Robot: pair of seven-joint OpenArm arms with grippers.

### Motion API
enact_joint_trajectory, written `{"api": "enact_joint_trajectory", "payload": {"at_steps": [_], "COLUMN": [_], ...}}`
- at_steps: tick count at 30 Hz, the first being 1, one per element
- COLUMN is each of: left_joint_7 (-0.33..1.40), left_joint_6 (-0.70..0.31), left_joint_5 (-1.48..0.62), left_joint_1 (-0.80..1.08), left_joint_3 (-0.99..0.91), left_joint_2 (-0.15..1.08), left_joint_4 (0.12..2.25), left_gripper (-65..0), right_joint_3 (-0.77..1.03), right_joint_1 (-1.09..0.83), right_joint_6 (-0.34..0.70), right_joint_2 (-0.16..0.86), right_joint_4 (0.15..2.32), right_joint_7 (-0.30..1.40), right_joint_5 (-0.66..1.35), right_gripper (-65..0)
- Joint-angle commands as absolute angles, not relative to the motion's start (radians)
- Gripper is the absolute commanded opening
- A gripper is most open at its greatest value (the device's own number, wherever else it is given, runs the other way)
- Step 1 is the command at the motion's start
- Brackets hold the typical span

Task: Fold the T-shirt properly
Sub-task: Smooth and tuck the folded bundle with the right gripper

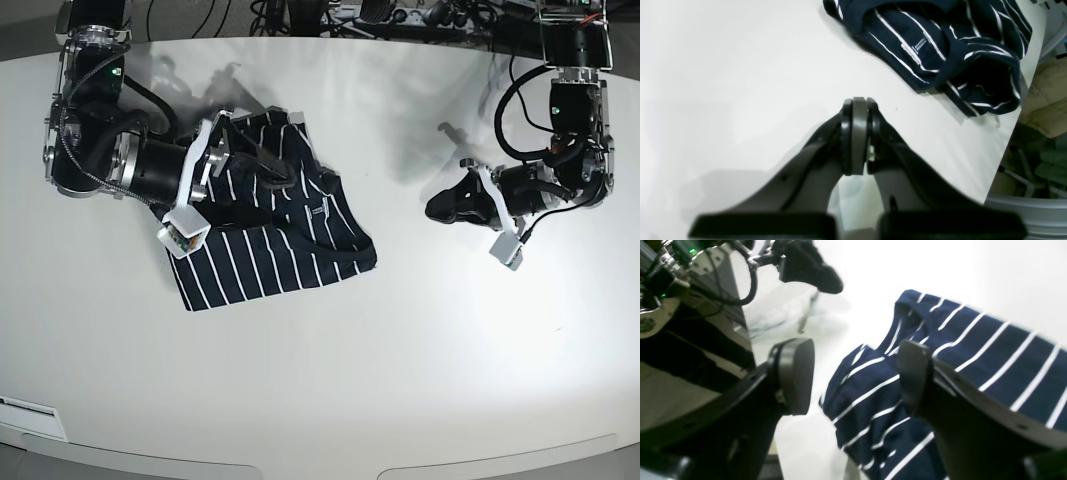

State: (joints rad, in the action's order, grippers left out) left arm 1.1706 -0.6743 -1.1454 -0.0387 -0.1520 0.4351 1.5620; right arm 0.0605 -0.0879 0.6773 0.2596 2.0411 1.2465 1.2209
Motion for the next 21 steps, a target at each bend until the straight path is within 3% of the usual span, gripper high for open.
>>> {"api": "enact_joint_trajectory", "payload": {"at_steps": [1, 10, 21], "left_joint_7": [1.152, 1.152, 1.152], "left_joint_6": [-0.689, -0.689, -0.688], "left_joint_5": [-1.168, -1.164, -1.165], "left_joint_1": [-0.053, -0.053, -0.053], "left_joint_3": [-0.160, -0.160, -0.160], "left_joint_2": [0.449, 0.449, 0.449], "left_joint_4": [1.575, 1.575, 1.575], "left_gripper": [-65.0, -65.0, -65.0], "right_joint_3": [0.064, 0.064, 0.047], "right_joint_1": [-0.086, -0.186, -0.213], "right_joint_6": [0.682, 0.698, 0.698], "right_joint_2": [0.266, 0.228, 0.177], "right_joint_4": [2.053, 2.053, 2.032], "right_joint_7": [1.227, 1.127, 1.088], "right_joint_5": [1.214, 1.011, 0.925], "right_gripper": [-23.3, -23.4, -23.4]}}
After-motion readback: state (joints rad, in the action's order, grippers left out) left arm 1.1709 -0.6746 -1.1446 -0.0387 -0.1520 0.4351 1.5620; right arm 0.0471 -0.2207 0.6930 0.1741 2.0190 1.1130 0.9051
